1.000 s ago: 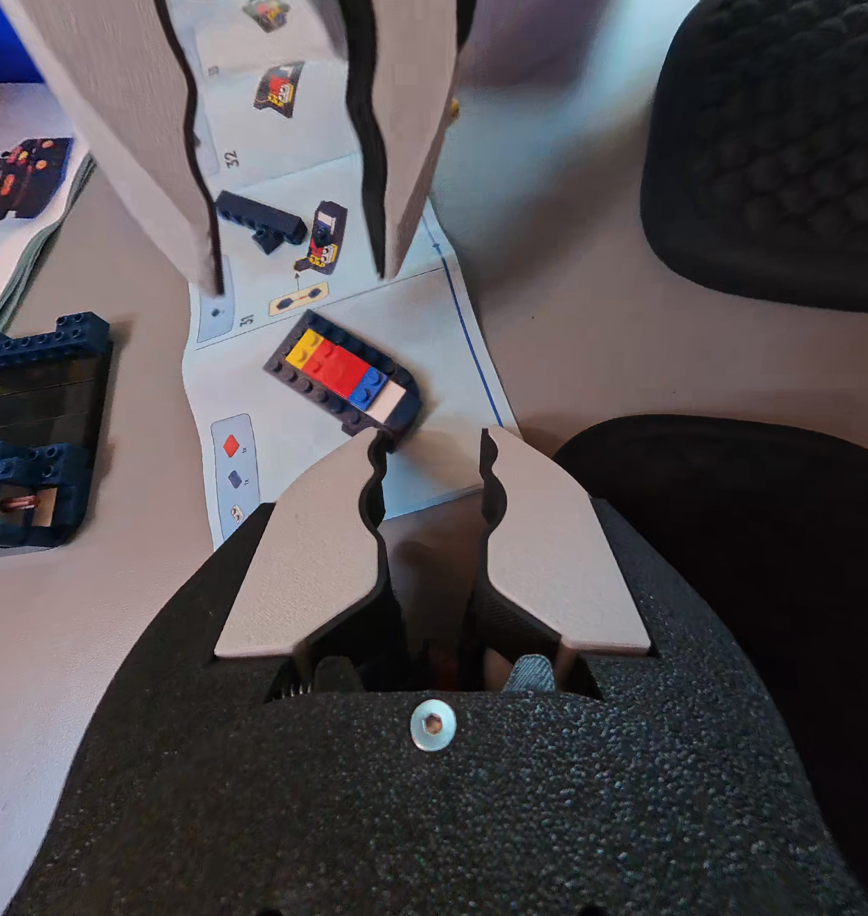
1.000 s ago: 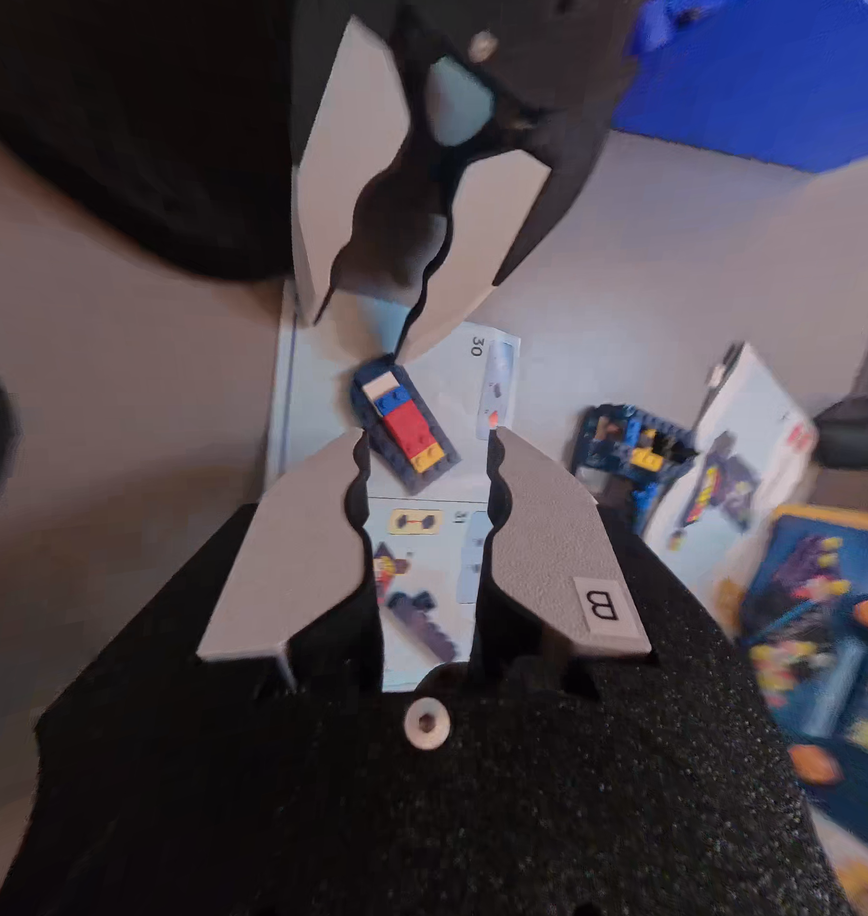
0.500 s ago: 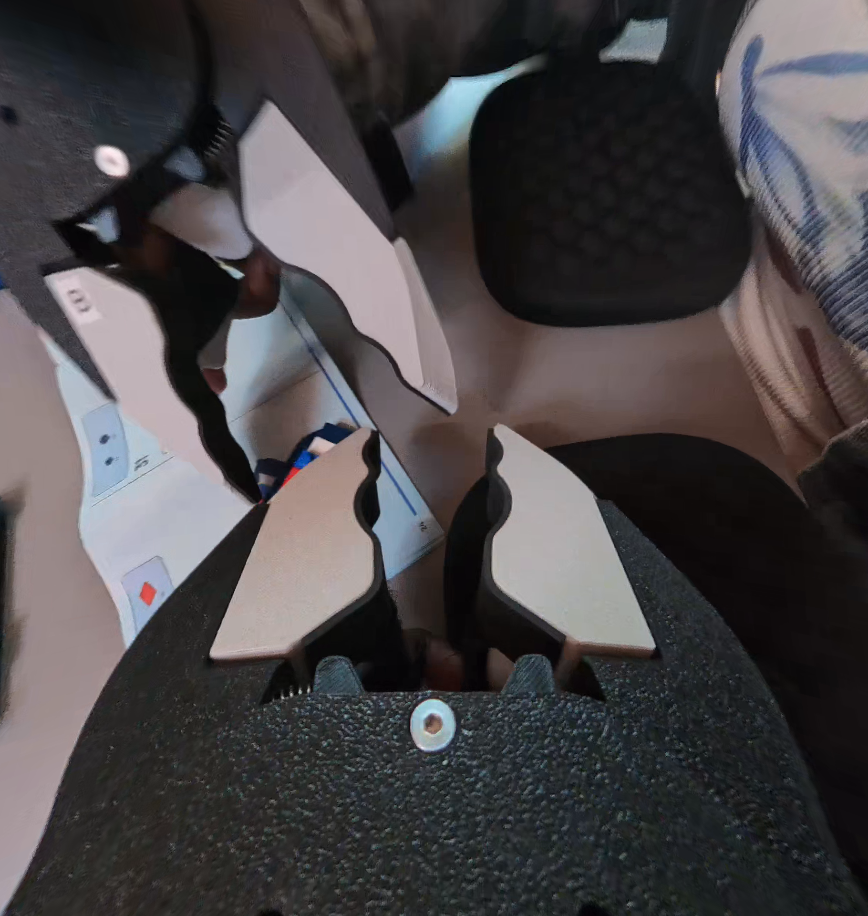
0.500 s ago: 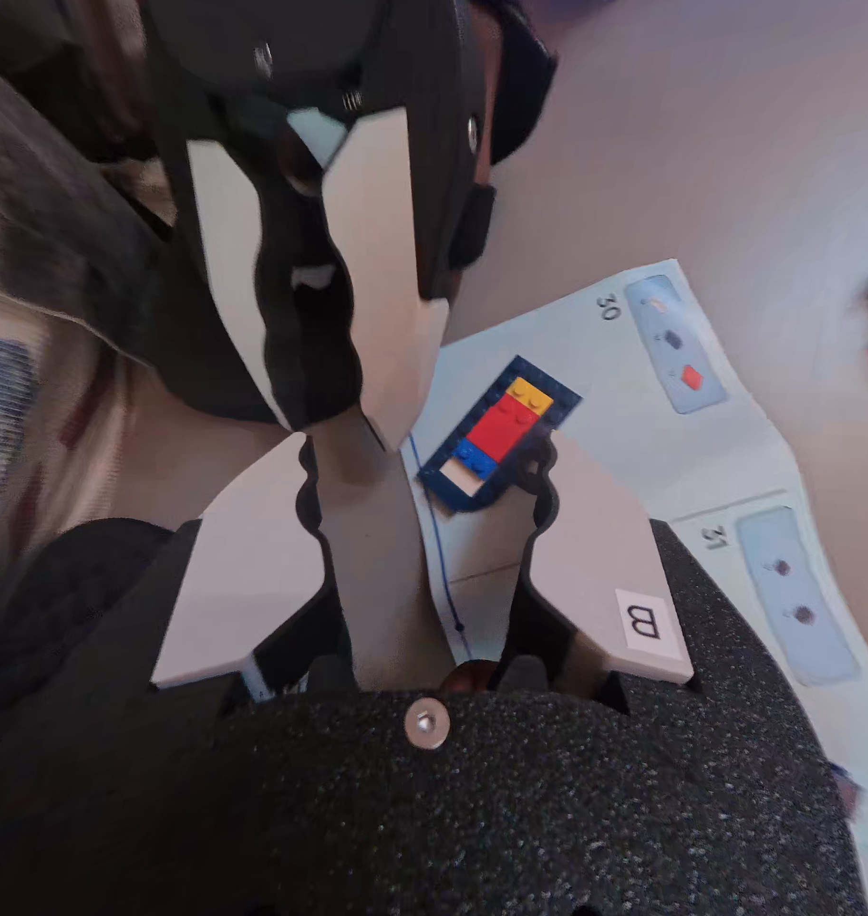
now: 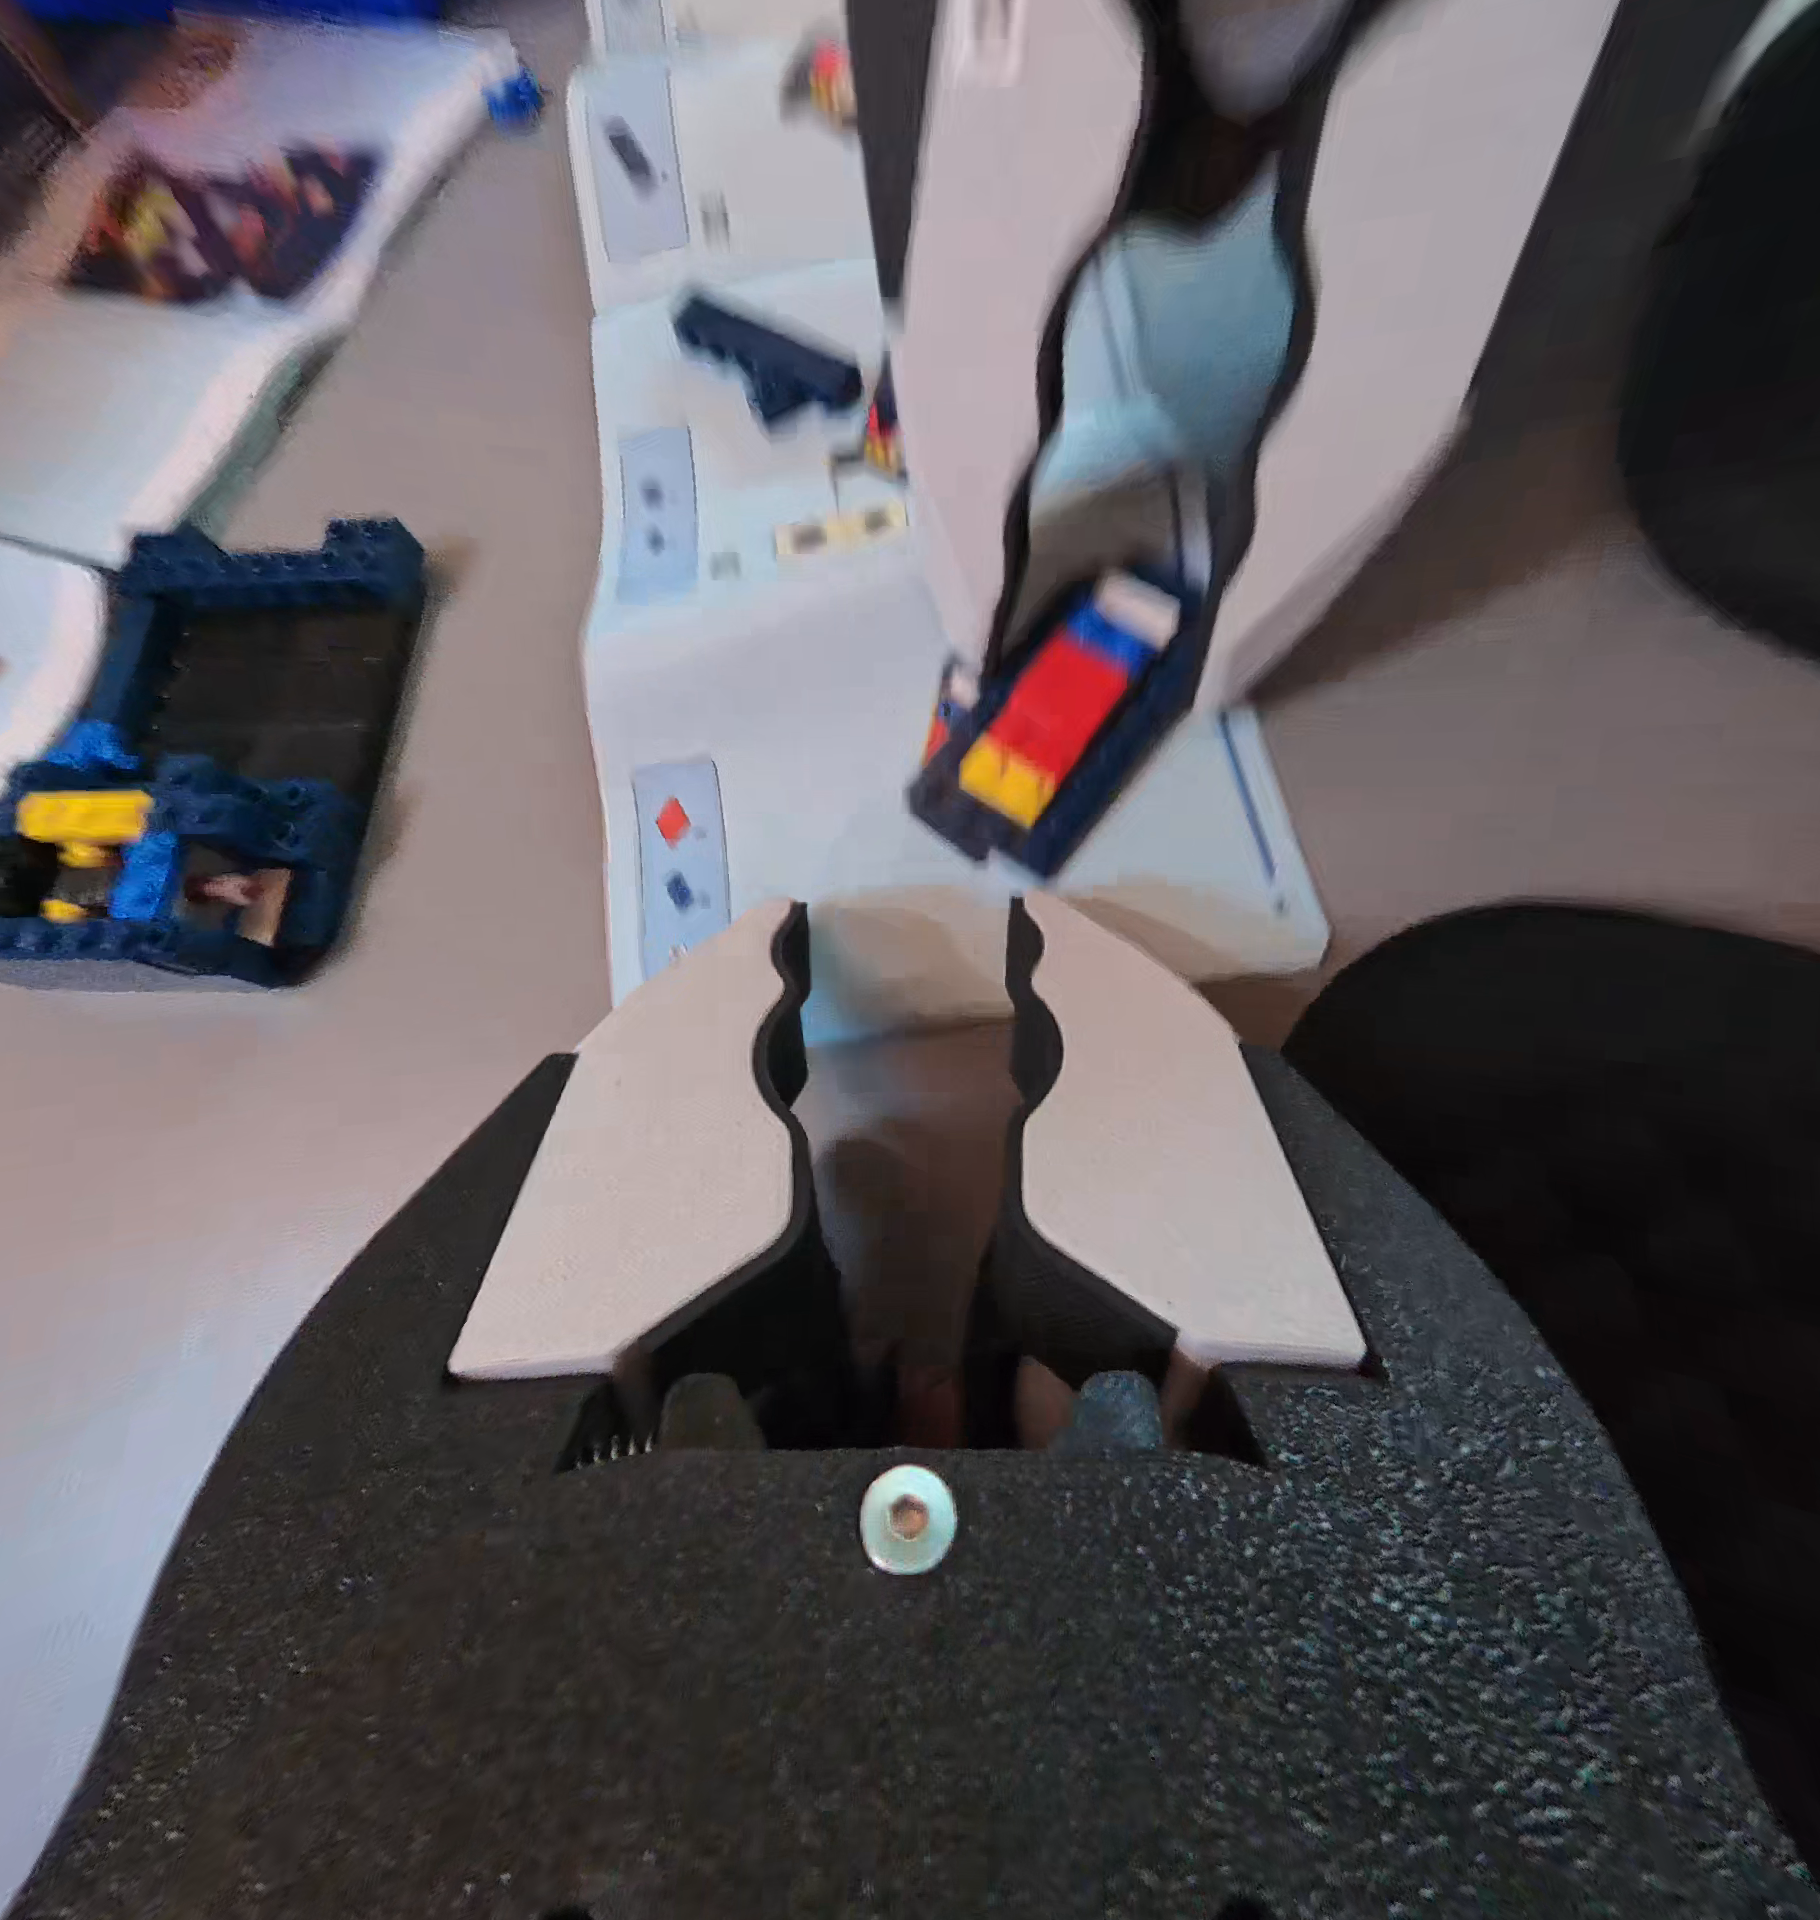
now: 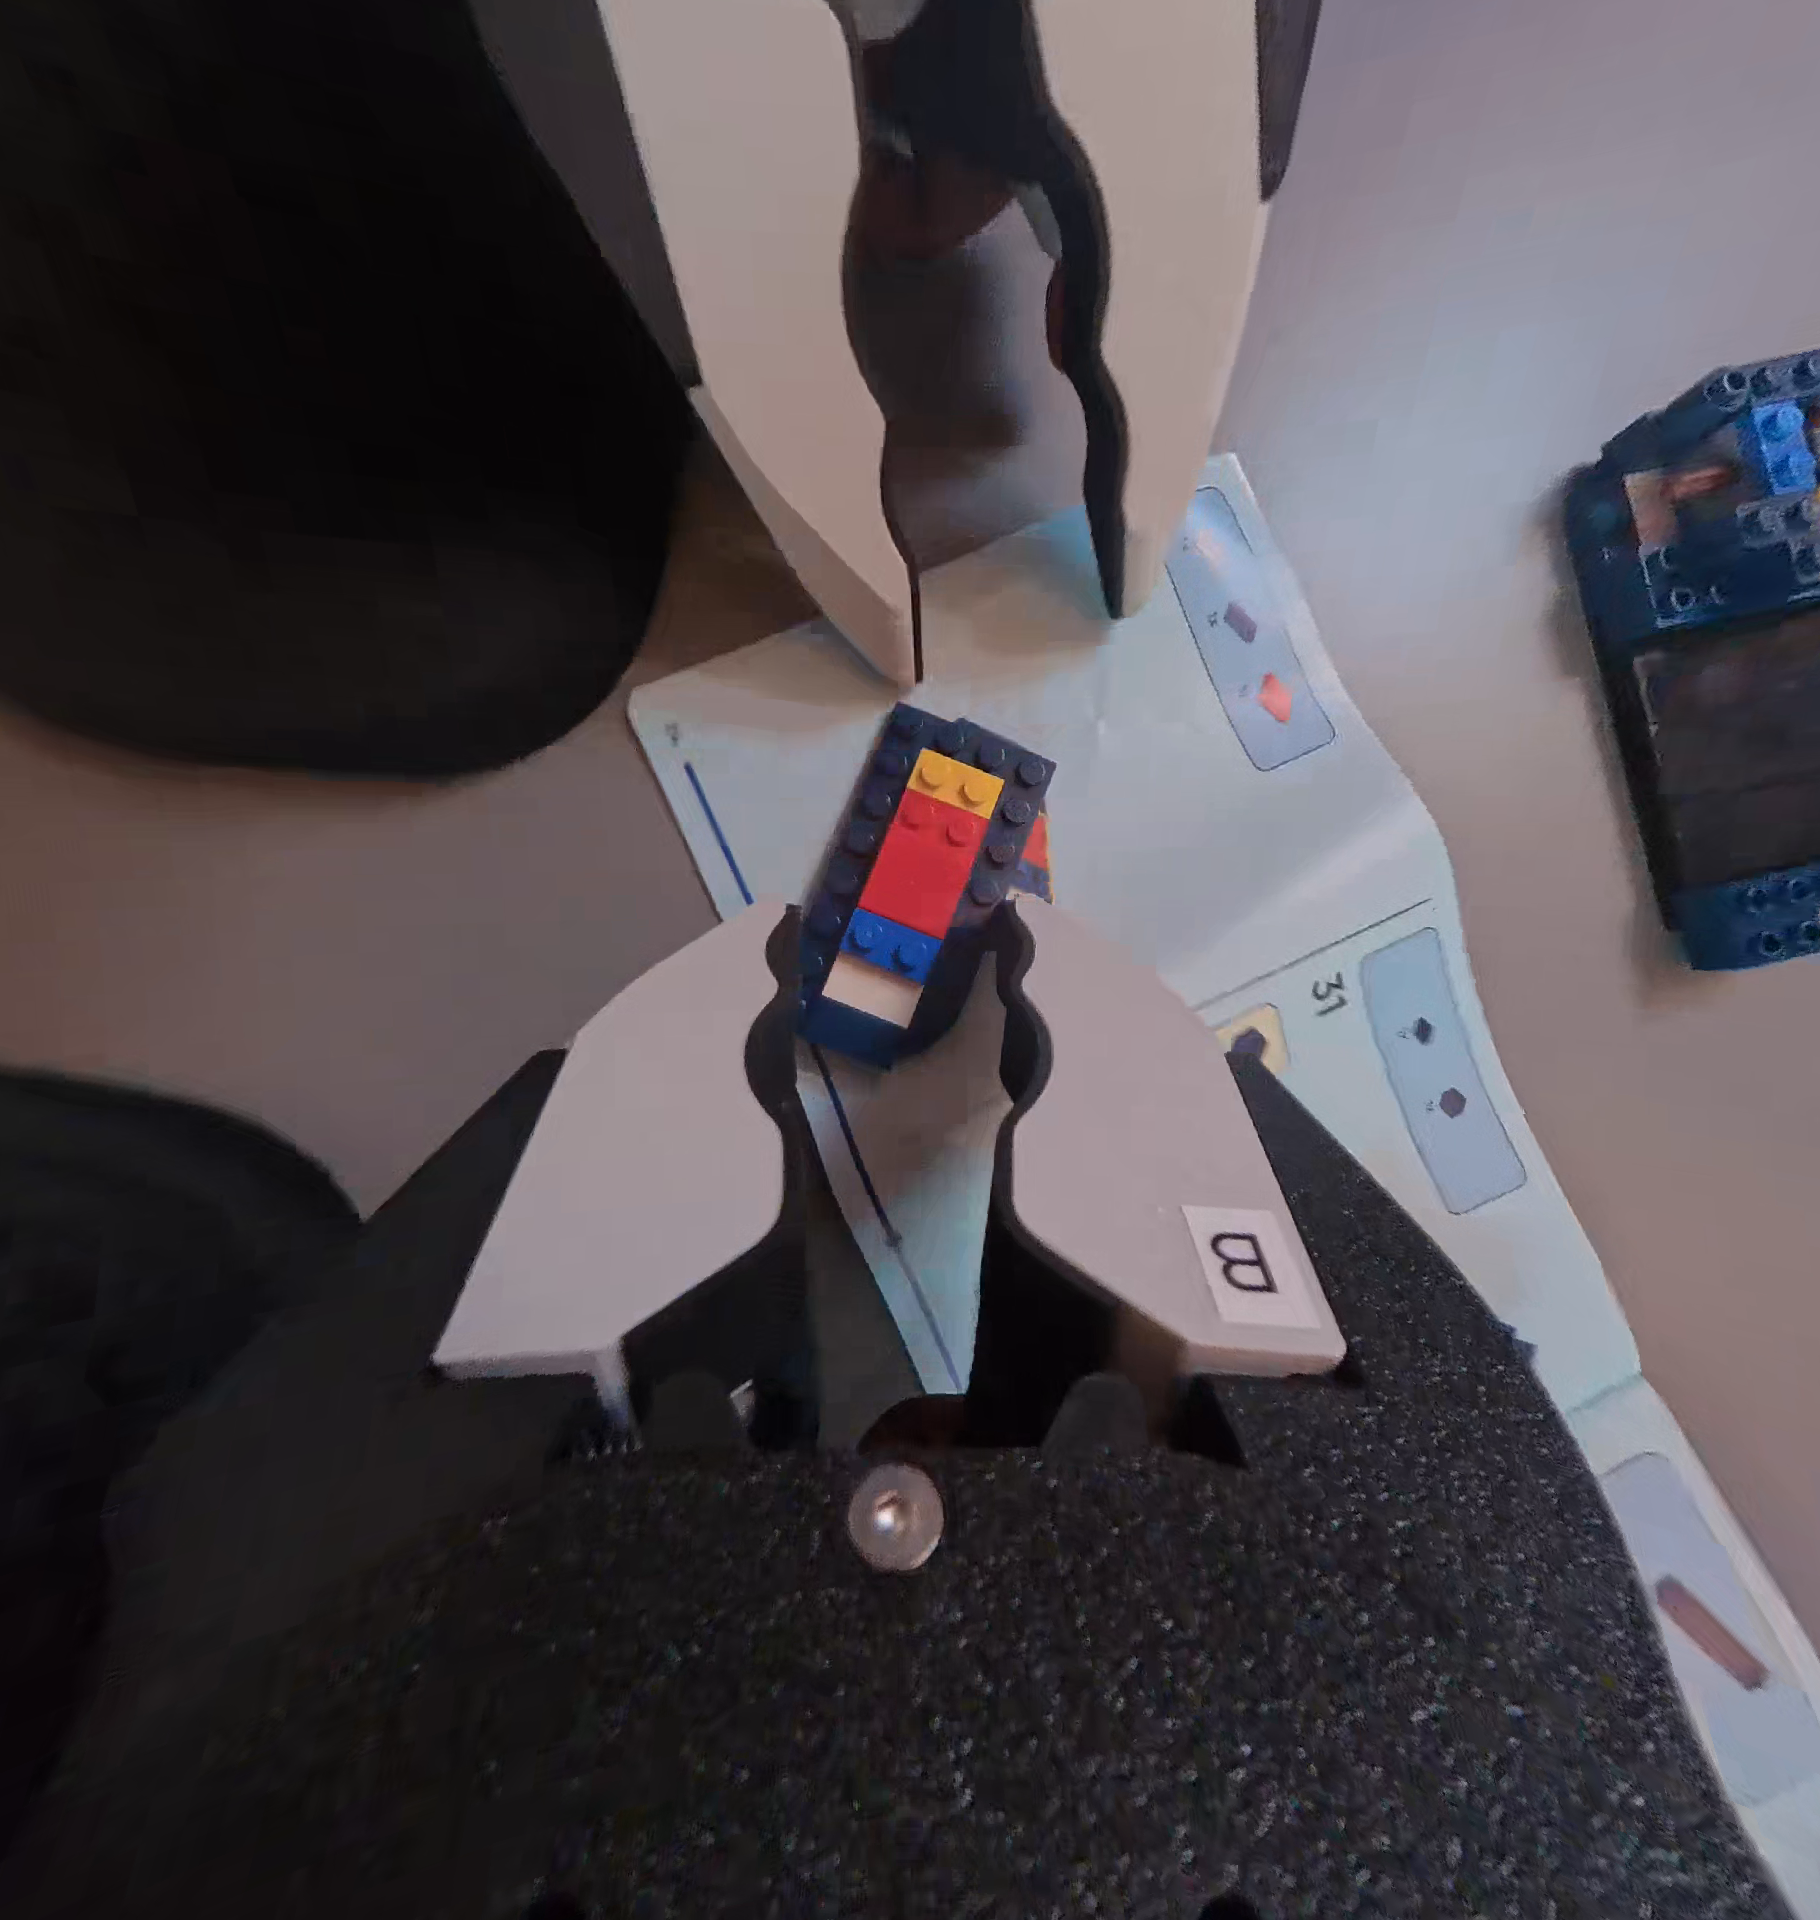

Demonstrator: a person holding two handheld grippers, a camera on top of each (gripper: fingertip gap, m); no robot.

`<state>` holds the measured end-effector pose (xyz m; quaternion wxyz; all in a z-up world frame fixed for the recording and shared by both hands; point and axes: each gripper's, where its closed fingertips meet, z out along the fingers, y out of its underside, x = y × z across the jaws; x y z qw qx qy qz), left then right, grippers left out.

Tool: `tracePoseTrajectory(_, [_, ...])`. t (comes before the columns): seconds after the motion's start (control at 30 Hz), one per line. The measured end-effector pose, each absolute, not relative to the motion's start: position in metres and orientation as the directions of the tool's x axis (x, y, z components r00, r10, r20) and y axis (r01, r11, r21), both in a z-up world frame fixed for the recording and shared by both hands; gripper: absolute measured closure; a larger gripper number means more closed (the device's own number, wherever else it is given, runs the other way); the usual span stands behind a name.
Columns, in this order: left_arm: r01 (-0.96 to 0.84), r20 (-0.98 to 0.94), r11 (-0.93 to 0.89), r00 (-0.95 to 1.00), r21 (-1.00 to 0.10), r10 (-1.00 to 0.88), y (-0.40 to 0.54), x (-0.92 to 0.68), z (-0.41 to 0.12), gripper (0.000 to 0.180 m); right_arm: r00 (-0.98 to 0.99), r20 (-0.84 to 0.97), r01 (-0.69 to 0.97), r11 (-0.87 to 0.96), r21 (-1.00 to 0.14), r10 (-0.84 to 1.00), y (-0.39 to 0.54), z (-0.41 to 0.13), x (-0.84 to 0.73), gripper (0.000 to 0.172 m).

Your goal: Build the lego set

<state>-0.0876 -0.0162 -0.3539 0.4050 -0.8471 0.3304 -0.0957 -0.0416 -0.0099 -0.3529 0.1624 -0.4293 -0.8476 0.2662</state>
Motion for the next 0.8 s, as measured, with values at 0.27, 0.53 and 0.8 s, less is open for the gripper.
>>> tracePoseTrajectory(0.27, [-0.505,-0.122,-0.427,0.740,-0.750,-0.661,-0.020,-0.090,-0.354,0.149,-0.850,0.106,0.360,0.715,-0.599,0.516,0.021,-0.336,-0.062,0.137])
tracePoseTrajectory(0.53, [-0.512,-0.117,-0.418,0.725,-0.750,-0.679,-0.023,-0.089,-0.354,0.153,-0.891,0.032,0.354,0.737,-0.576,0.453,0.028,-0.357,-0.078,0.137])
tracePoseTrajectory(0.8, [-0.584,-0.184,-0.307,0.633,-0.752,-0.752,-0.031,-0.077,-0.352,0.144,-0.877,0.004,0.371,0.680,-0.632,0.481,0.029,-0.357,-0.059,0.137])
